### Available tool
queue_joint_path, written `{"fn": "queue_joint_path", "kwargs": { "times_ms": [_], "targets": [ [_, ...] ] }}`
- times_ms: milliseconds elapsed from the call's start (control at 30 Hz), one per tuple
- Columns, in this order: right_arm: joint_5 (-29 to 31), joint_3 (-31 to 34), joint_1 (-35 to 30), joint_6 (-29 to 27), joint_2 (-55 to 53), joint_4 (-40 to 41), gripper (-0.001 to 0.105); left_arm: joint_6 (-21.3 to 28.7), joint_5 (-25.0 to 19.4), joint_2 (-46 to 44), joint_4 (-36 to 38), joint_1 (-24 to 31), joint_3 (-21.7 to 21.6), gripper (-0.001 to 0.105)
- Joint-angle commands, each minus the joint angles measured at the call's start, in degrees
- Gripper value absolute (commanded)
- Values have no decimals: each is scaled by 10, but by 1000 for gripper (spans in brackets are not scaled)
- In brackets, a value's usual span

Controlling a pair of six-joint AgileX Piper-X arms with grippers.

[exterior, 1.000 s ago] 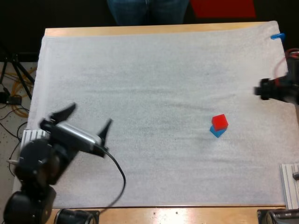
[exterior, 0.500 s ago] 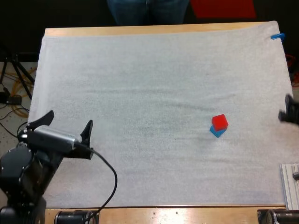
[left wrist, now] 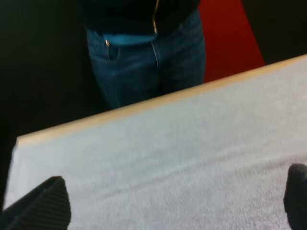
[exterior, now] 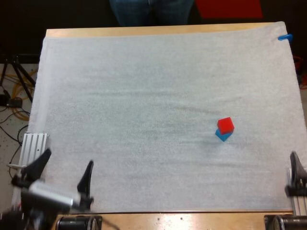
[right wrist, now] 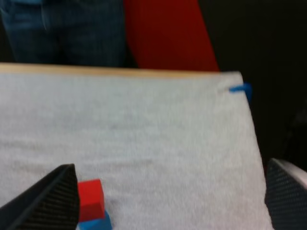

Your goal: Stack red cube on blue cube

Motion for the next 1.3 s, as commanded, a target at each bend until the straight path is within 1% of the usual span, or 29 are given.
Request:
{"fn": "queue_joint_path", "kwargs": {
  "times_ms": [0,67,100,200,233,267,333,400,533,633,700,767,867,900,1067,1167,1267],
  "targets": [
    [-6,9,0,-7,-23,0,77,4,5,-24,11,-1,1,87],
    [-6,25,0,-7,-70,1,77,13,5,-70,26,-1,9,87],
    [-6,27,0,-7,-80,1,77,13,5,-78,28,-1,11,87],
    [-5,32,0,-2,-79,33,77,13,5,-137,40,-1,28,87],
    [-15,36,0,-2,-77,40,77,12,5,-156,47,-1,34,87],
    [-25,39,0,-2,-77,39,77,11,5,-167,53,-1,37,87],
    [-38,50,0,-2,-79,39,77,14,12,-162,109,2,34,87],
    [-41,56,0,1,-81,39,77,21,13,-163,123,2,37,87],
    [-46,66,0,1,-81,33,77,26,15,-166,113,2,44,87],
    [-48,78,0,1,-81,10,77,26,15,-166,79,2,58,87],
    [-48,88,0,1,-81,-7,77,25,15,-164,56,2,72,87],
    [-48,104,0,3,-81,-31,77,25,15,-164,22,2,97,87],
    [-48,128,0,2,-81,-55,77,22,15,-164,-9,2,134,87],
    [-48,131,0,2,-81,-58,77,22,15,-164,-12,2,139,87],
    [-48,160,0,10,-81,-61,77,15,15,-164,-26,2,196,87],
    [-48,170,0,29,-81,-61,77,7,19,-164,-38,2,219,87],
    [-48,176,0,33,-81,-52,77,7,27,-164,-38,2,219,87]
  ]
}}
